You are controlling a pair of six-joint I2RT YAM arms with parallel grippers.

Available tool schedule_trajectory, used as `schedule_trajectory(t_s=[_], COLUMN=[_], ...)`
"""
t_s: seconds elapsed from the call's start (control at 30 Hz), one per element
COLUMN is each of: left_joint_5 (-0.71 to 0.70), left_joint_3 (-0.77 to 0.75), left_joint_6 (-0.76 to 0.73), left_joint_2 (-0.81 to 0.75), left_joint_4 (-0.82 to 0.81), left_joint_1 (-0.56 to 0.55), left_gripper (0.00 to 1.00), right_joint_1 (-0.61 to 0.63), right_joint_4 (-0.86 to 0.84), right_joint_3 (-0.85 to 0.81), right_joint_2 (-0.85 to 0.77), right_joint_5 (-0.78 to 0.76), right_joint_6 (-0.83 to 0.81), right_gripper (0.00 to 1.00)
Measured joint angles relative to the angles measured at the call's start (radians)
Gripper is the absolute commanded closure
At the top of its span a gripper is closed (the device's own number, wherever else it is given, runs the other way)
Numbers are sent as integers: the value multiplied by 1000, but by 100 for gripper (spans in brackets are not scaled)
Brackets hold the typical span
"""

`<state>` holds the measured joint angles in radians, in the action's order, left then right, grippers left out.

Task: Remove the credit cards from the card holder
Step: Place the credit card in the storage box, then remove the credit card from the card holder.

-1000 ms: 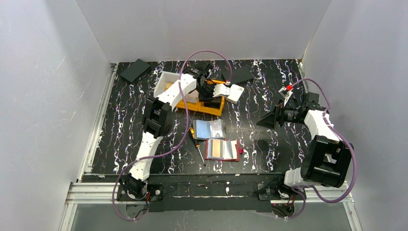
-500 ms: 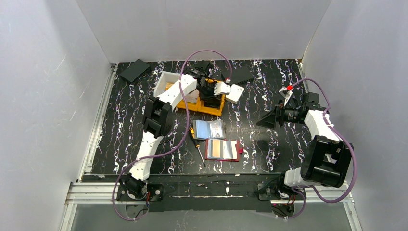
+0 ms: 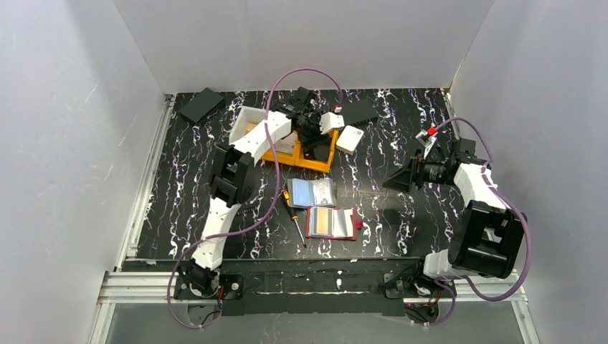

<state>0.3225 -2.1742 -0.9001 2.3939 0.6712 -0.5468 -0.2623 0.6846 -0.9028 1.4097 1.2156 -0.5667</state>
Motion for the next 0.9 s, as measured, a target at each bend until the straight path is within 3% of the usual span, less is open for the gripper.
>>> schedule_trajectory(t_s=[0.13, 0.23, 0.37, 0.47, 0.57, 0.6, 0.73, 0.9], left_joint_5=[-16, -6, 52, 122, 214, 296, 228, 99], left_joint_3=[168, 457, 856, 1052, 1204, 1344, 1618, 1724], left_joint_6=[148, 364, 787, 1100, 1355, 1547, 1690, 1780], left_joint_2=[-129, -366, -759, -953, -1038, -1060, -1289, -1487], left_joint_4=[-93, -266, -552, -686, -777, -803, -816, -812], left_joint_1=[3, 13, 64, 119, 147, 135, 15, -147], left_gripper=[34, 21, 2, 2, 9, 11, 16, 18], right_joint_1=[0, 0, 0, 3, 24, 80, 192, 348], right_joint_4=[24, 61, 108, 132, 137, 140, 140, 145], right_joint_3=[-10, -26, -40, -40, -40, -40, -38, -27], right_joint_2=[0, 0, -3, -15, -37, -60, -72, -95], right_joint_5=[-3, -16, -38, -55, -74, -96, -134, -155], right_joint_6=[-31, -74, -142, -179, -205, -230, -258, -282], right_gripper=[2, 2, 2, 2, 3, 4, 8, 27])
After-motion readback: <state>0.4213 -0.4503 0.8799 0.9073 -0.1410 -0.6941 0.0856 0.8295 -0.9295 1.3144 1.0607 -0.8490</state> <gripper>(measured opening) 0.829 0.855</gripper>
